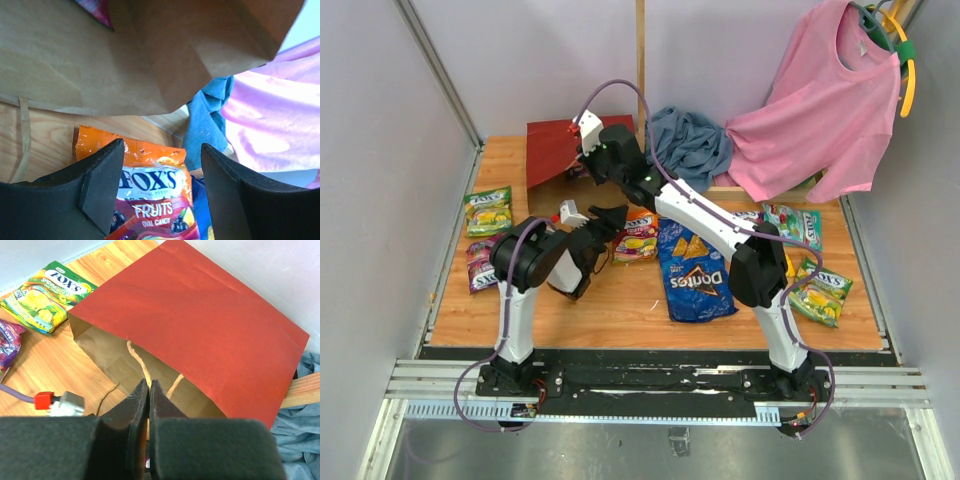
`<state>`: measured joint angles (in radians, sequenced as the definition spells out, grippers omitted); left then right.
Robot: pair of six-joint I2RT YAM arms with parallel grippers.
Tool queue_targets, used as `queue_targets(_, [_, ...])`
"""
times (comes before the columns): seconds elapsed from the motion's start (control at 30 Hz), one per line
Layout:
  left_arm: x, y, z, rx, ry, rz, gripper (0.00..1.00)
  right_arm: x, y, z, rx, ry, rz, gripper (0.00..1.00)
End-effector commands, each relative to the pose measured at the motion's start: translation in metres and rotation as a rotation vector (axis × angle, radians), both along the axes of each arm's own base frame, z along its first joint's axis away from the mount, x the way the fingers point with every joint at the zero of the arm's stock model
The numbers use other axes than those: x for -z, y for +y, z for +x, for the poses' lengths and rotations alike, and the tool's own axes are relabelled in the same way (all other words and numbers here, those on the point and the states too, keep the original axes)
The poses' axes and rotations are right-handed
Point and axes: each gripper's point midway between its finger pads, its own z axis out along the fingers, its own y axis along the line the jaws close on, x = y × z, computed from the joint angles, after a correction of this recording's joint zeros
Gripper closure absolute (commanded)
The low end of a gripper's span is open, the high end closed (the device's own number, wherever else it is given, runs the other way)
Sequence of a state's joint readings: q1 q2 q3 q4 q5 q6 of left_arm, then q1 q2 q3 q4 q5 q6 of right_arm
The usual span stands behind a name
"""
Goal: Take the snacks out of the paper bag
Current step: Take out the snack from the paper bag.
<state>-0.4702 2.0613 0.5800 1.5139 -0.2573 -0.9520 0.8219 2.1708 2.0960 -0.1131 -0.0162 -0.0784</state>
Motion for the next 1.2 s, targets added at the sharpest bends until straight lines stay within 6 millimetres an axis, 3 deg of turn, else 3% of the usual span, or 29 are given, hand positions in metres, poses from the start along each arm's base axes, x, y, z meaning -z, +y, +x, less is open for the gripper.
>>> queue_targets(0.0, [-0.052,-0.01,0.009,0.007,-0.213,-0.15,0.33,-0.021,-0.003,-0.011,-0.019,-0.027,0.016,0.99])
queue_targets(0.4, [-0.044,-0.004,0.044,-0.085,-0.12,-0.423,0.28,-0.024,-0.009,-0.013,-0.01,-0.036,0.009,0.99])
queue_targets(0.57, [-0.05,0.006,0.061,-0.115,-0.124,-0.491,0.28,-0.026,-0.016,-0.015,0.002,-0.049,-0.001,0.99])
queue_targets(0.87, [-0.03,0.042,0.082,-0.287,-0.016,-0.503,0.28,-0.03,-0.022,-0.015,0.015,-0.064,-0.004,0.99])
queue_targets(1.03, [-0.012,0.047,0.09,-0.343,0.074,-0.511,0.28,-0.029,-0.022,-0.014,0.022,-0.063,-0.003,0.99])
queue_targets(1.17, [-0.011,0.047,0.099,-0.375,0.1,-0.506,0.28,-0.03,-0.023,-0.014,0.029,-0.066,-0.005,0.99])
